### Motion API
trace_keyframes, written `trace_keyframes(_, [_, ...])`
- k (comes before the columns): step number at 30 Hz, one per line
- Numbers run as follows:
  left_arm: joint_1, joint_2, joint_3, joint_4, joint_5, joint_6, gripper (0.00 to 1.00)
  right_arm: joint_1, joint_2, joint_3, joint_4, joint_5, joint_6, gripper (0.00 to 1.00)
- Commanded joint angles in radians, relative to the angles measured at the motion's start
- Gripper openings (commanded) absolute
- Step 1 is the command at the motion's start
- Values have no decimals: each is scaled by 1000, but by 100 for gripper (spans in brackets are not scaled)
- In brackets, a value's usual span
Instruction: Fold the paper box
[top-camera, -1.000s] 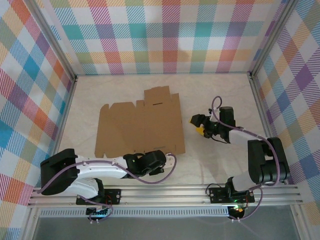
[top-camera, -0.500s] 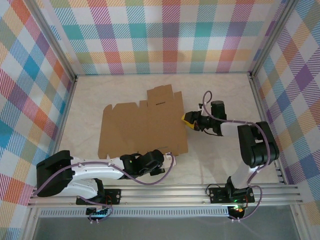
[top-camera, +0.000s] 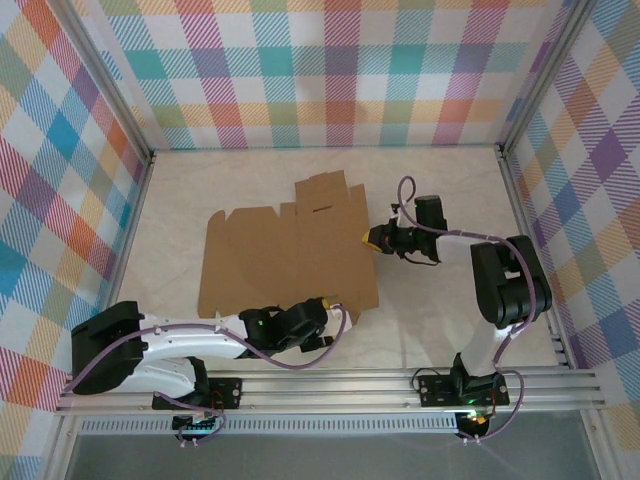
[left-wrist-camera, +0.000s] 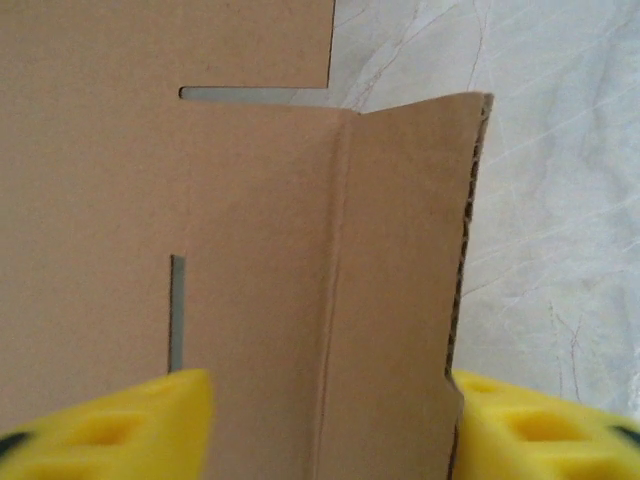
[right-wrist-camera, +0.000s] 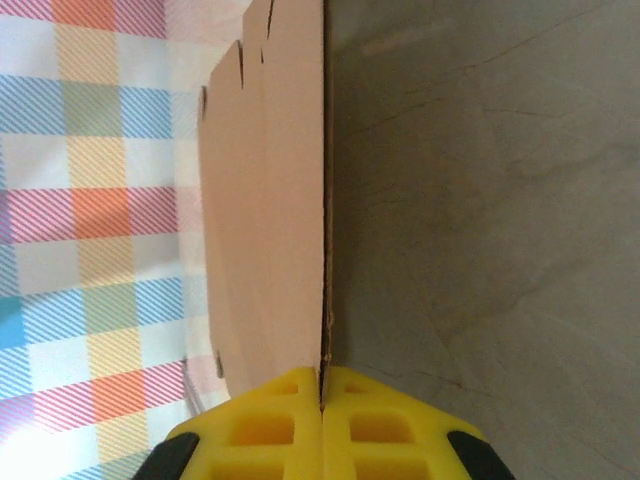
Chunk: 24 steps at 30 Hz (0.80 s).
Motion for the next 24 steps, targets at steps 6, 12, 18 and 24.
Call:
trace_keyframes(6, [199,-218,41,-15,255,-337,100,5,8,190,-507,137,-375,0])
trace_keyframes(12, [498,-131,142,-147,233,-709,100,7,65,309,-730,286,-497,0])
trace_keyframes(18, [588,170,310,-220,274,-931,88,21,112,384,-844,450,-539,0])
trace_keyframes(24, [591,332,388,-196,352,-1036,75,69,124,425,-910,759,-524,0])
